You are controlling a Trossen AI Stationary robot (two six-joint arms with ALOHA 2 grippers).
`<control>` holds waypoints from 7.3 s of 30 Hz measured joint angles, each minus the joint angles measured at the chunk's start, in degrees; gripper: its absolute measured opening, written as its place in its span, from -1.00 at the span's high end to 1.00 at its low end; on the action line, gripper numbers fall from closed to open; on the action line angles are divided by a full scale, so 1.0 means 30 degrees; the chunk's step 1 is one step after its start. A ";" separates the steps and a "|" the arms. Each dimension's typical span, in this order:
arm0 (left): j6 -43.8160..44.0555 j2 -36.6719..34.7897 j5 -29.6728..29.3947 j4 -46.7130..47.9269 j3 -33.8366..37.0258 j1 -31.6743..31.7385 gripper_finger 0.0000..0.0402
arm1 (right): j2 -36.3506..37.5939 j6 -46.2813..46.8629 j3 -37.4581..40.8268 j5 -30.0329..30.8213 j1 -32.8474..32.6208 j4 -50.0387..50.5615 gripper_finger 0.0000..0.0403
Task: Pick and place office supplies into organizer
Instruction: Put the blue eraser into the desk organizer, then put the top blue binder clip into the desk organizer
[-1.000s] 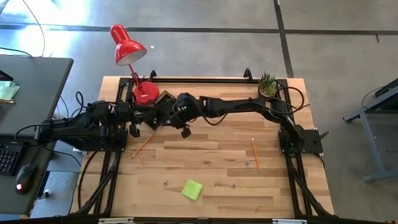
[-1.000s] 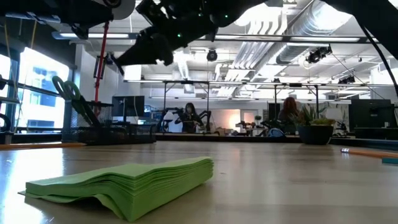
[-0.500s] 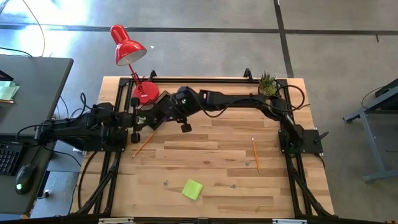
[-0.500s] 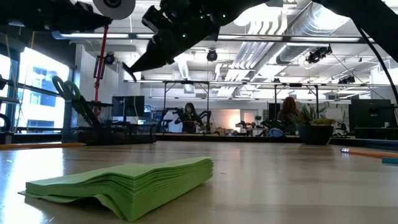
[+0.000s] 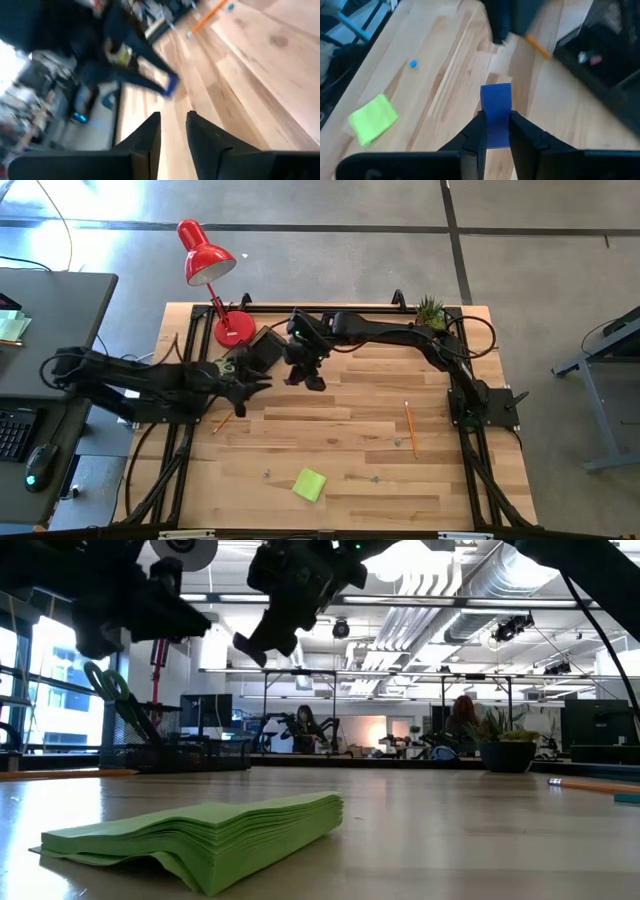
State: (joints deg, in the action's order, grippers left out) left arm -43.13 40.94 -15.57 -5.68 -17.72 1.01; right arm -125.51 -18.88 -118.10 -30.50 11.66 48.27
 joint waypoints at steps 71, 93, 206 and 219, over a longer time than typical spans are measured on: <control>-0.1331 0.7027 -0.9989 -0.4851 -0.0044 -0.1469 0.98 | 0.0000 0.0825 0.0035 0.4740 0.0117 0.2445 0.38; 2.1501 0.7013 -0.8698 1.7528 -0.7774 -0.1462 0.99 | 0.0000 0.2671 0.0035 0.5528 -0.1662 0.6918 0.32; 1.4045 0.6991 -0.4438 0.8911 -0.8626 -0.3713 0.42 | 1.1764 0.9269 2.4700 1.0359 -1.2444 -0.4098 0.66; 1.2524 0.6991 -0.4435 0.8583 -0.8619 -0.3721 0.42 | 1.1695 0.6298 2.1242 1.5174 -1.1380 -0.5757 0.64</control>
State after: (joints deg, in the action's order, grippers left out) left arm -5.56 61.91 -28.88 20.07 -43.57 -10.15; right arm -90.43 0.02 -54.37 15.02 -22.48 31.00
